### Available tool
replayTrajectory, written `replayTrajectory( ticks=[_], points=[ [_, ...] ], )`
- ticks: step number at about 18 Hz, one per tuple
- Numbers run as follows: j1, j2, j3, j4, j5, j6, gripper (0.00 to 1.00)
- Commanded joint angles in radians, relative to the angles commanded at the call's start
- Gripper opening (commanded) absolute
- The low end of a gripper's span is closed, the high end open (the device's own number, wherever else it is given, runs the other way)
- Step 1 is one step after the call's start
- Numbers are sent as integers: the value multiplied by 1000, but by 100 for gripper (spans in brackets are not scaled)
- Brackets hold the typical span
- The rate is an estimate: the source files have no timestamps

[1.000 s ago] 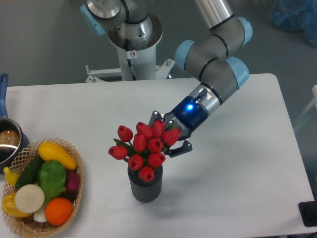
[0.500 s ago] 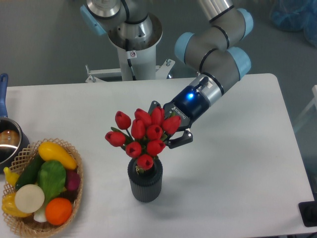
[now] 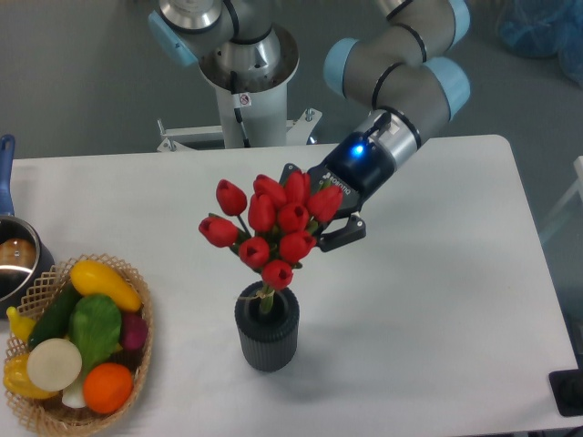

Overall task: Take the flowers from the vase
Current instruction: 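Lift the gripped tulips straight up out of the grey vase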

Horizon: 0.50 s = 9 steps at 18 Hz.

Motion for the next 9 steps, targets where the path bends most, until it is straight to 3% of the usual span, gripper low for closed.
replayTrajectory(
  ticks=[4,9],
  points=[
    [2,9,2,2,-5,-3,33],
    [11,21,5,2,-87,-48,33]
  ],
)
